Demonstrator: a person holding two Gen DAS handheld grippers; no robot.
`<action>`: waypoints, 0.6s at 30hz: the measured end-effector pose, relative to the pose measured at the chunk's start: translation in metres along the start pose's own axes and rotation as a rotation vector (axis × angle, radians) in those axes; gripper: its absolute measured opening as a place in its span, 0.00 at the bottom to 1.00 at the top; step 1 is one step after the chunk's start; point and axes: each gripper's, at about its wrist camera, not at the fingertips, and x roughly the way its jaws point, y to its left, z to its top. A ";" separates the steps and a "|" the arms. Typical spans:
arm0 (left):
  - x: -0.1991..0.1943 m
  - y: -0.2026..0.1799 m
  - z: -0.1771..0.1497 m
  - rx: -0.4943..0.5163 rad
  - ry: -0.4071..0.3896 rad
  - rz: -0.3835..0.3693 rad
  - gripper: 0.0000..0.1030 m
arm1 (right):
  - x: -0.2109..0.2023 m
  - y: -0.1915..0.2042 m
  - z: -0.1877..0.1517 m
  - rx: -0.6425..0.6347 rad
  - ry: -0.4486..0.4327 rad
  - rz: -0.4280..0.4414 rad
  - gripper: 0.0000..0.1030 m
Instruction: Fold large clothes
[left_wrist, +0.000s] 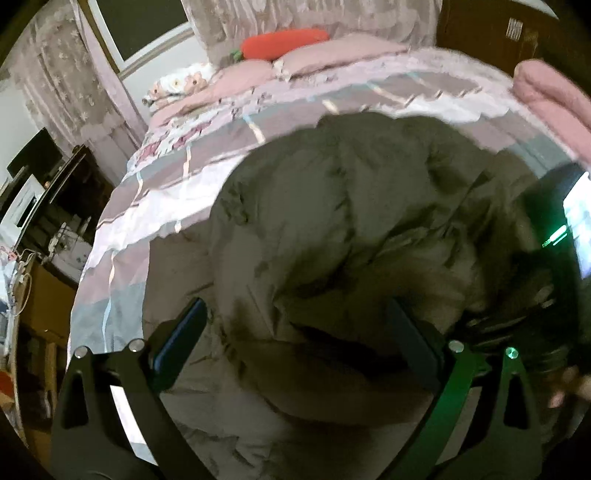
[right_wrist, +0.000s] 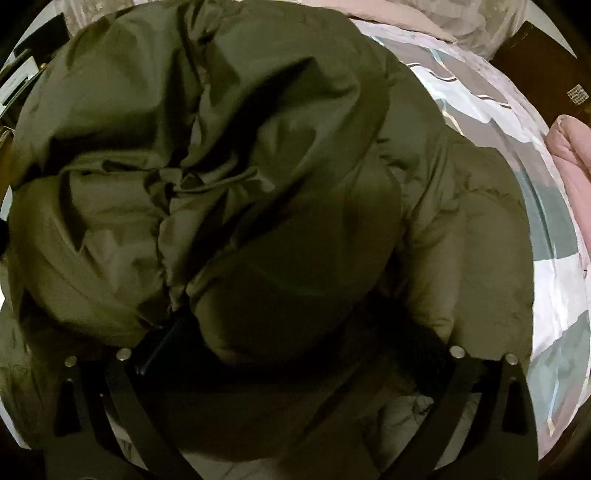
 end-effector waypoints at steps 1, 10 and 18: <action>0.006 0.001 -0.001 -0.001 0.020 0.012 0.96 | -0.013 -0.002 0.001 0.021 -0.008 0.002 0.99; 0.058 0.006 -0.013 0.024 0.133 0.111 0.98 | -0.032 -0.018 0.006 0.048 -0.092 -0.068 0.99; 0.068 0.019 -0.008 -0.062 0.166 0.095 0.98 | -0.041 -0.007 0.003 0.015 -0.093 -0.062 0.99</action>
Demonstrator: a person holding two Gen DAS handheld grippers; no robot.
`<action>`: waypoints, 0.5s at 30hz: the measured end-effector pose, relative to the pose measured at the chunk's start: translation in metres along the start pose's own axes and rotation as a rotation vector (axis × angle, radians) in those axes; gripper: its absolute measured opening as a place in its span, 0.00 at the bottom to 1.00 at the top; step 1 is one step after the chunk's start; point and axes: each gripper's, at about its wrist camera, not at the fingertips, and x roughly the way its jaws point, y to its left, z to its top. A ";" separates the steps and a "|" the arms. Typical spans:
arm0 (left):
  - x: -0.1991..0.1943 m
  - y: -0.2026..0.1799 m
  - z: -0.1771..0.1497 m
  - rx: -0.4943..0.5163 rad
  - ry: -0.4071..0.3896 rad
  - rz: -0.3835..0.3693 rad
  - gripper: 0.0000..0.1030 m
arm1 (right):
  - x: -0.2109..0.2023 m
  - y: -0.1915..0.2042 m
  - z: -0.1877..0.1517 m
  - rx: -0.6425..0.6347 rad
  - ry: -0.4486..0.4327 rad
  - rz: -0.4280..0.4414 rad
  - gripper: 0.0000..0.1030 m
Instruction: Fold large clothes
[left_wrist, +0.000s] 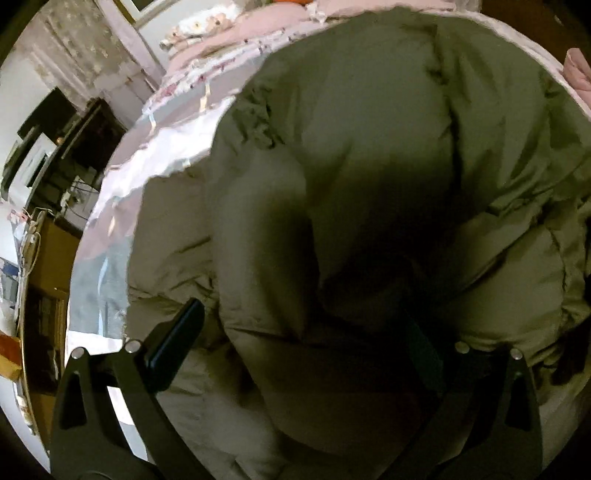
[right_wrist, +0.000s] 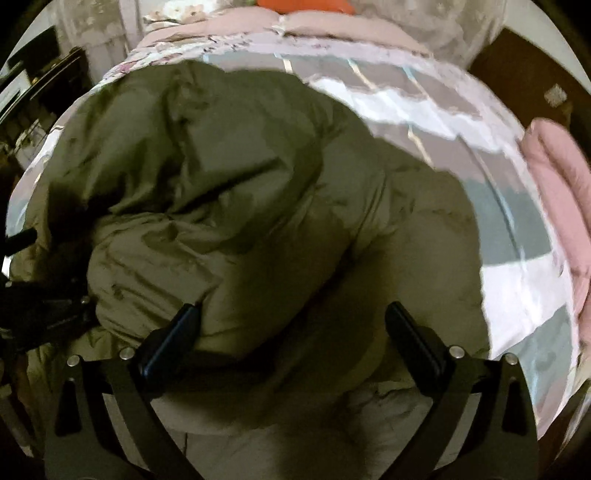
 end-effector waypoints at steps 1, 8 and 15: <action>-0.006 -0.002 0.000 0.017 -0.014 0.015 0.98 | -0.003 -0.002 -0.001 0.010 -0.005 0.012 0.99; -0.039 0.028 -0.006 -0.049 -0.081 -0.055 0.98 | -0.011 -0.001 -0.008 -0.009 0.003 0.040 0.99; 0.019 0.049 -0.017 -0.165 0.135 -0.125 0.98 | 0.045 0.013 -0.029 -0.046 0.165 0.010 0.99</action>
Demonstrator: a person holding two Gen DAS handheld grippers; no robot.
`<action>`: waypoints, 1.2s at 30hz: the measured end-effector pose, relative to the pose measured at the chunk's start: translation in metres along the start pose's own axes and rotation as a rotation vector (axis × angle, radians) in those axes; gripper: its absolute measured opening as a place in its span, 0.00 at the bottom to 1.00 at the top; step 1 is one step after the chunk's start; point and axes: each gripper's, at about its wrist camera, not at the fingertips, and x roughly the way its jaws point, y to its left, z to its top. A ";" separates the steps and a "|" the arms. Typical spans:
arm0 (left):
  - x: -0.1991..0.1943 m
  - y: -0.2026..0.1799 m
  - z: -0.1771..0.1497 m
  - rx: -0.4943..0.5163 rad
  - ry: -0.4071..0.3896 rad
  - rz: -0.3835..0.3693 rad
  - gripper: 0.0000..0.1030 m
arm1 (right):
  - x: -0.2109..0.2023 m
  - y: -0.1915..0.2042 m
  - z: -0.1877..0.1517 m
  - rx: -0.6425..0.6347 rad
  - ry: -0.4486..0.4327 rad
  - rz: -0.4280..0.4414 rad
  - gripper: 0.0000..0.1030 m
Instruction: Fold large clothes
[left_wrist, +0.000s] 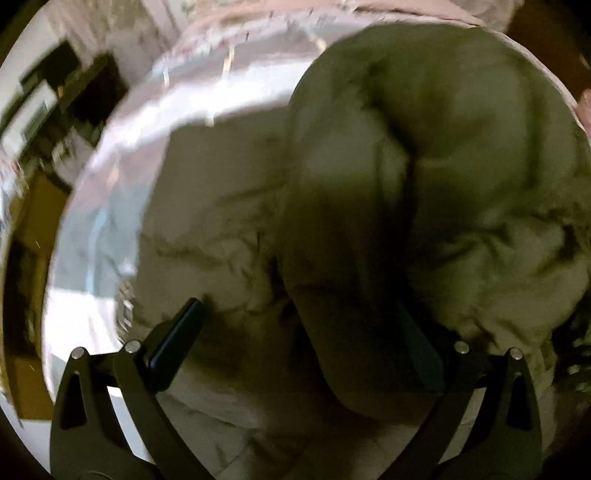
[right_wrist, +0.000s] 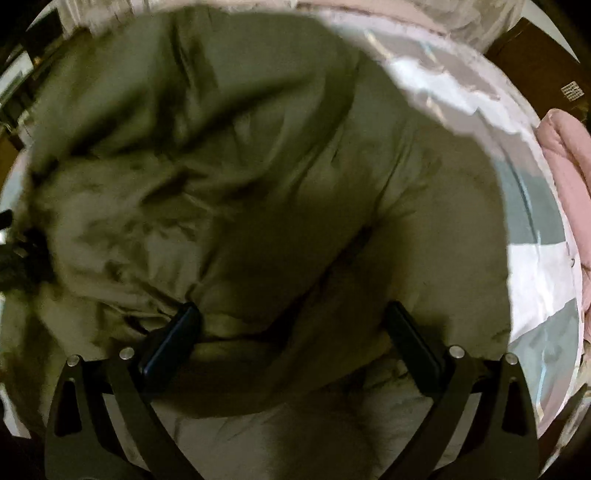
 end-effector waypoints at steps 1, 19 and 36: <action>0.003 0.002 0.000 -0.015 0.021 -0.013 0.98 | 0.005 0.001 0.002 -0.009 0.014 0.000 0.99; -0.048 0.026 0.001 -0.100 -0.025 0.029 0.98 | -0.043 0.039 0.123 0.064 -0.270 0.186 0.99; -0.021 0.019 -0.004 -0.003 0.036 0.045 0.98 | -0.026 0.025 0.071 -0.082 -0.093 0.051 0.96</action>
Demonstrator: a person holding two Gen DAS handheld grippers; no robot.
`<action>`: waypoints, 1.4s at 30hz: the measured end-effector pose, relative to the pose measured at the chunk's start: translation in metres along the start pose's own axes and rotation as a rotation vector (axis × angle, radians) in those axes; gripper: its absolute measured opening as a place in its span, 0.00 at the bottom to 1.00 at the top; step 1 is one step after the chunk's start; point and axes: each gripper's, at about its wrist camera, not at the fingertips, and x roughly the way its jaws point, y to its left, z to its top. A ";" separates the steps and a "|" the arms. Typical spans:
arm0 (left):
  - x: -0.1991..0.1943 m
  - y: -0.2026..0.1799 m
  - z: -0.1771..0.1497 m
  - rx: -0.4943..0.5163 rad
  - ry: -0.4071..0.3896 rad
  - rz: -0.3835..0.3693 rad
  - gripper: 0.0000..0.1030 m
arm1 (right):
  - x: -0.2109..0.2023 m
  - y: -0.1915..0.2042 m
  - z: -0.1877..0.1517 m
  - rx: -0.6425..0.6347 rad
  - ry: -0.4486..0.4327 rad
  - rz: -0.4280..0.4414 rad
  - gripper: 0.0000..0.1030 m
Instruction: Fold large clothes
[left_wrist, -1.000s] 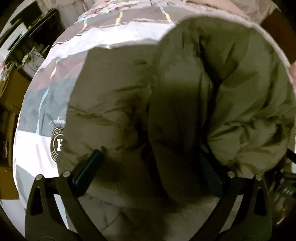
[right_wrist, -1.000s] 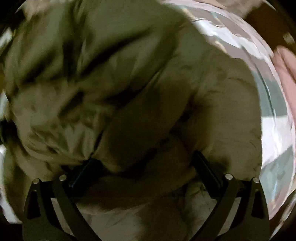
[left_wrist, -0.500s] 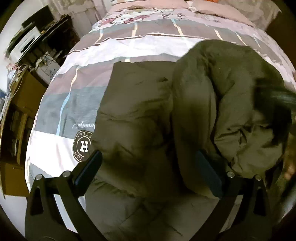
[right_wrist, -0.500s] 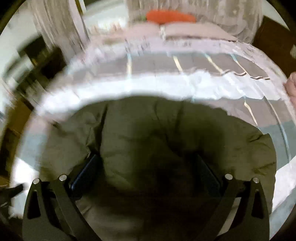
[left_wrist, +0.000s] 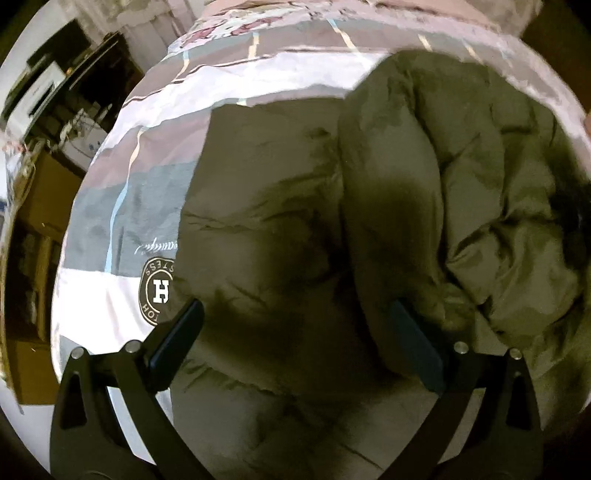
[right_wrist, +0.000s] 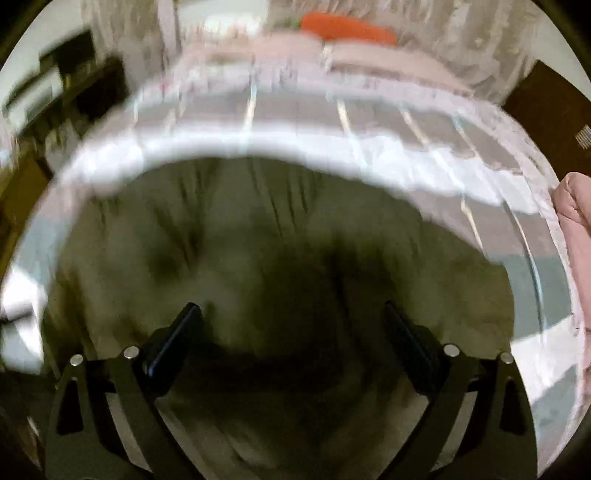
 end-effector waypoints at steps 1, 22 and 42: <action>0.003 -0.004 -0.001 0.016 0.011 0.002 0.98 | 0.012 -0.006 -0.011 0.004 0.058 0.004 0.96; 0.035 0.139 -0.162 -0.344 0.496 -0.477 0.98 | -0.019 -0.194 -0.242 0.666 0.459 0.252 0.99; 0.030 0.114 -0.166 -0.321 0.487 -0.699 0.11 | -0.029 -0.147 -0.236 0.648 0.366 0.354 0.13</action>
